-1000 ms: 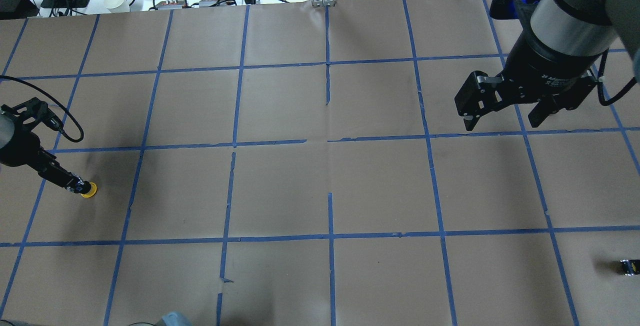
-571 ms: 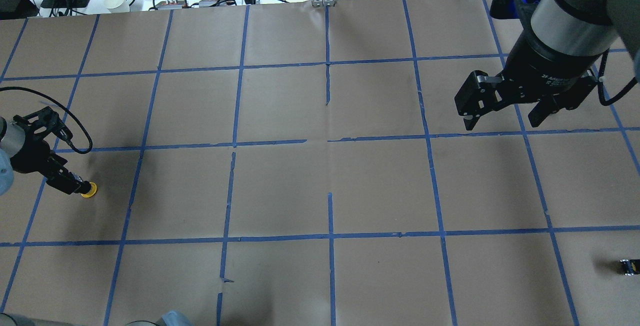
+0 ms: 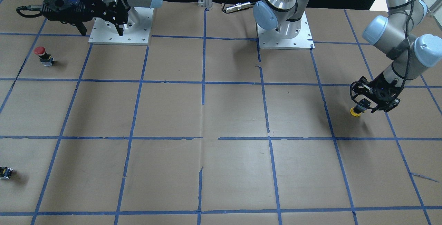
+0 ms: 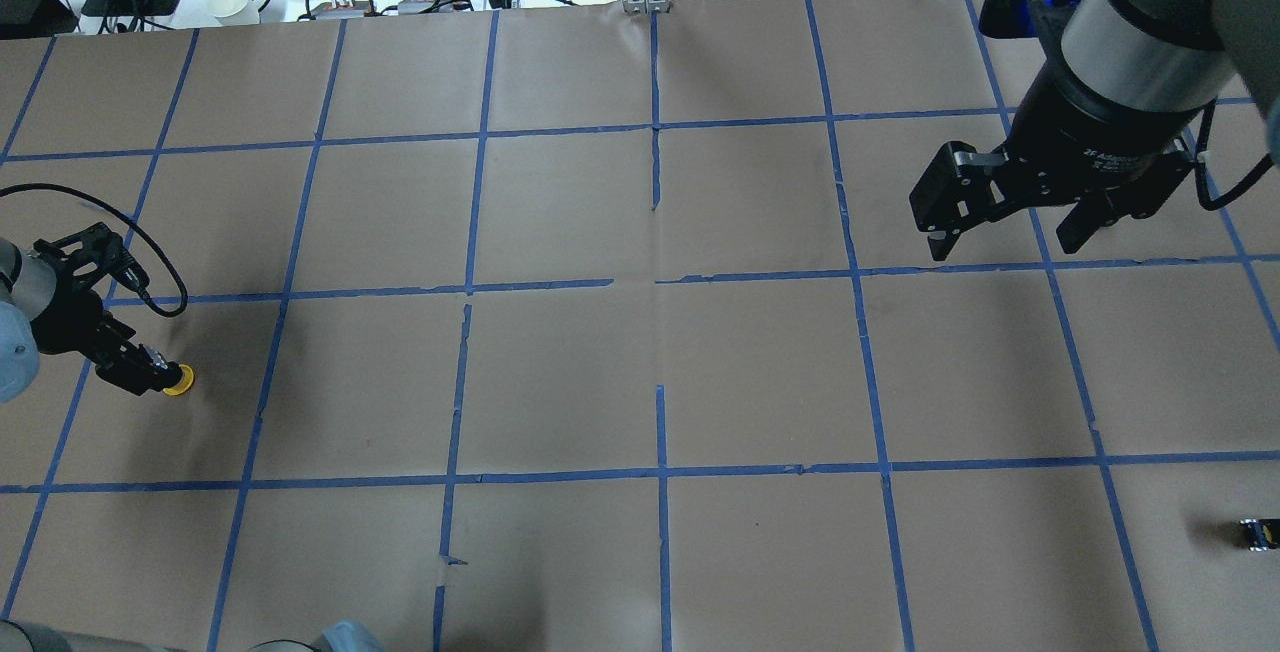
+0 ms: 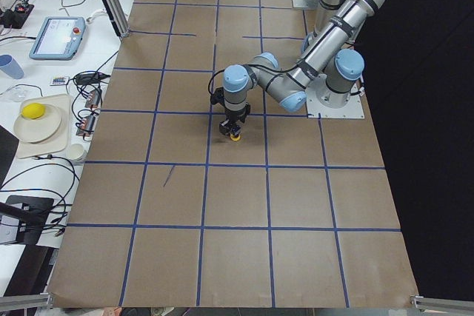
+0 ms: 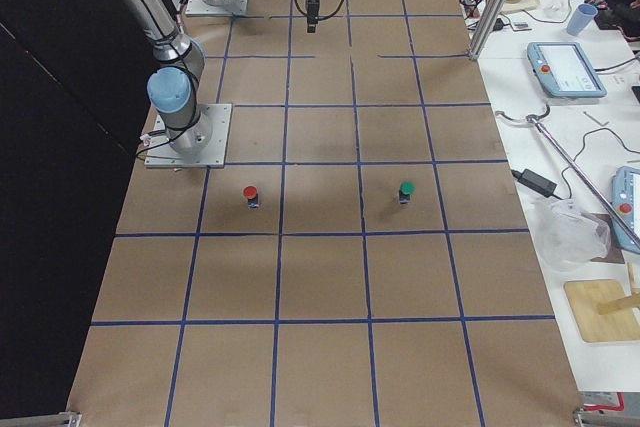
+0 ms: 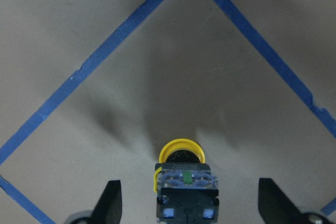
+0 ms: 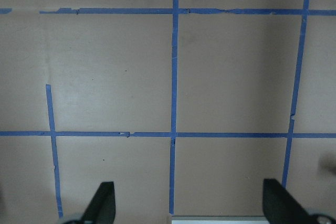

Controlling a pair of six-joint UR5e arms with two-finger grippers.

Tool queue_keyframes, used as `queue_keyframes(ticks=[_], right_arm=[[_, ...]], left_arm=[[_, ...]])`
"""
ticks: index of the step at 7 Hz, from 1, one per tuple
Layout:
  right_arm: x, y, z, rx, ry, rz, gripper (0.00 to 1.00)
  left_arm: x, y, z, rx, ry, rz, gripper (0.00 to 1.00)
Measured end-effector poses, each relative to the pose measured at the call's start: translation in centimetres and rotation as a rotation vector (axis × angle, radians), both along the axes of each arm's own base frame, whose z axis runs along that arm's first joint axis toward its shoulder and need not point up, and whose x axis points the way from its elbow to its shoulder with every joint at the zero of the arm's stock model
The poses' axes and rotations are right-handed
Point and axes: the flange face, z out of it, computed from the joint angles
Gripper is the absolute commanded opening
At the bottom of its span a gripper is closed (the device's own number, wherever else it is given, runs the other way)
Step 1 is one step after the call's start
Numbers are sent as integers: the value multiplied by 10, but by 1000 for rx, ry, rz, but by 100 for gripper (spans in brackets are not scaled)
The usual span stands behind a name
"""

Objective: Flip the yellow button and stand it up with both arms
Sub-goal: 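Close the left gripper on the yellow button's body, then lift the button with the left gripper while the right gripper approaches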

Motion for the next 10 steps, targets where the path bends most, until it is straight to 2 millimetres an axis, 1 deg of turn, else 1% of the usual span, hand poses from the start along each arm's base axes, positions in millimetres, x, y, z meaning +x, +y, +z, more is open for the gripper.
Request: queue_keyframes(ticks=[1, 2, 3, 4, 5, 6, 7, 8, 9, 10], right_arm=[[0, -1, 0, -1, 1, -4, 100], [-1, -3, -2, -4, 4, -13, 100], [-4, -10, -6, -2, 4, -63, 100], [-6, -20, -12, 0, 6, -147, 100], [-6, -28, -13, -9, 0, -232, 100], [-5, -32, -13, -11, -21, -309, 100], [-3, -34, -13, 0, -70, -407, 100], [3, -36, -9, 27, -161, -537, 100], [12, -40, -3, 85, -276, -689, 100], [19, -45, 1, 167, -391, -823, 100]], left_arm=[[1, 1, -1, 11, -10, 0, 52], [2, 2, -1, 22, -22, -1, 45], [3, 3, -2, 28, -26, -4, 22], [3, 3, 0, 29, -31, -5, 20], [1, 2, 6, 24, -37, -11, 20], [-6, 2, 18, 14, -21, -17, 20], [-21, 6, 35, -4, 54, -14, 20], [-40, 8, 57, -27, 168, 2, 20], [-59, 2, 87, -41, 275, 19, 20], [-87, -16, 123, -44, 369, 27, 20]])
